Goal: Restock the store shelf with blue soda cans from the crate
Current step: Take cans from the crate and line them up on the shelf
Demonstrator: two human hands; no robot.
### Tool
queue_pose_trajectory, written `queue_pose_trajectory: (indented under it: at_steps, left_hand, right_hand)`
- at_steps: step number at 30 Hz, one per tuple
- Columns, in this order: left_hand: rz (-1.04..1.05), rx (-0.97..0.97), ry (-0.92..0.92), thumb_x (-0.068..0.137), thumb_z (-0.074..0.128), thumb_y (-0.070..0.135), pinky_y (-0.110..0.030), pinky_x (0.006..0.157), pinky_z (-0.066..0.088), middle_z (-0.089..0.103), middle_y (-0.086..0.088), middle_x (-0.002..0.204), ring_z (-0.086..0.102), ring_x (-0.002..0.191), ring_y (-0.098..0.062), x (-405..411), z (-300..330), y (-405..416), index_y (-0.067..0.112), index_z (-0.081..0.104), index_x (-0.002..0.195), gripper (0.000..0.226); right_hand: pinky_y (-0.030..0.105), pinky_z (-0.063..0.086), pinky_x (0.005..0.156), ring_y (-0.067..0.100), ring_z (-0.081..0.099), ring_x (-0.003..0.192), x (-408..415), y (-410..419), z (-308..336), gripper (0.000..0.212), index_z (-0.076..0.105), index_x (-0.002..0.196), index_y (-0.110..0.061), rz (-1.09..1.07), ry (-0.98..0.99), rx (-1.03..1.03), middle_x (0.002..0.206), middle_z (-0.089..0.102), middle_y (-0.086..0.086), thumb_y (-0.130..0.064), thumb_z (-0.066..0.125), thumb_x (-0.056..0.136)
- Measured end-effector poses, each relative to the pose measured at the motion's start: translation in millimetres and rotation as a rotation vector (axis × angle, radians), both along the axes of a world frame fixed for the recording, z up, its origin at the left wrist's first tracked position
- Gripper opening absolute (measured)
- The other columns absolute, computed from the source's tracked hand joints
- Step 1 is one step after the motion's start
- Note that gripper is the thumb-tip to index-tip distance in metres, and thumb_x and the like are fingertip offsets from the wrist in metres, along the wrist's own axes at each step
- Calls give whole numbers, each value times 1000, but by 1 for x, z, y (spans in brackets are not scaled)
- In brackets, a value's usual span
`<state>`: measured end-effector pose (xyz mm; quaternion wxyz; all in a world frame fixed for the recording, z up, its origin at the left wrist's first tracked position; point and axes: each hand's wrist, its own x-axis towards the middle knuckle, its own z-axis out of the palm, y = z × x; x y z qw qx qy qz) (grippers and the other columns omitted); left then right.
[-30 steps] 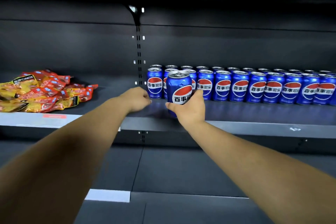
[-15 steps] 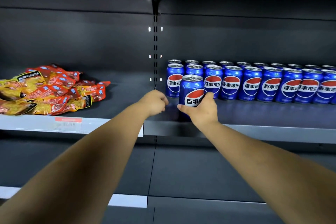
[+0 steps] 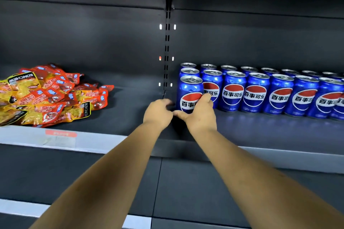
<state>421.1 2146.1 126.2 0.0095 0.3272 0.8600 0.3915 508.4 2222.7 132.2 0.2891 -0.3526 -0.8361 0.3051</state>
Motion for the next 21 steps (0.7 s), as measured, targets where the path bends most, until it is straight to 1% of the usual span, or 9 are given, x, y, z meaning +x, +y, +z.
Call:
queue_pose_trajectory:
  at_steps: [3,6,10,15,18,21]
  left_hand:
    - [-10,-100,98,89,49,9,-32,84,44,57,-9,119,53,109,-26,-3,-4,7,14,64,112,28]
    - [0,-131,144,90,48,11,-31,79,41,55,-11,118,51,111,-28,-5,-5,8,12,65,103,22]
    - [-6,-140,172,90,47,11,-30,72,37,52,-8,103,52,104,-28,-6,-5,8,10,64,100,20]
    - [-7,-158,172,91,49,14,-30,74,39,53,-9,109,52,105,-27,-5,-5,8,11,64,107,22]
    - [-5,-167,177,91,48,13,-32,79,41,54,-11,114,52,107,-28,-2,-3,8,10,63,111,25]
    - [-1,-162,149,91,50,13,-33,85,44,54,-12,119,53,109,-29,1,1,5,9,61,116,28]
  right_hand:
    - [41,43,96,34,44,120,-5,2,-3,80,29,122,-6,-39,-10,27,131,40,15,-40,79,70]
    - [40,41,97,34,42,121,-7,4,-5,83,28,125,-5,-54,-17,45,132,39,16,-43,78,70]
    - [39,39,100,34,39,123,-8,6,-6,92,25,131,-4,-52,-46,25,135,35,17,-48,77,70]
    - [40,38,102,33,38,126,-8,6,-6,96,20,136,-5,-45,-65,15,137,34,16,-47,77,70]
    - [40,37,104,33,36,127,-6,6,-5,97,20,137,-6,-44,-60,-14,138,34,17,-47,77,70]
    - [38,34,106,32,32,131,-4,3,0,106,13,143,-6,-31,-74,-66,142,33,17,-47,78,70]
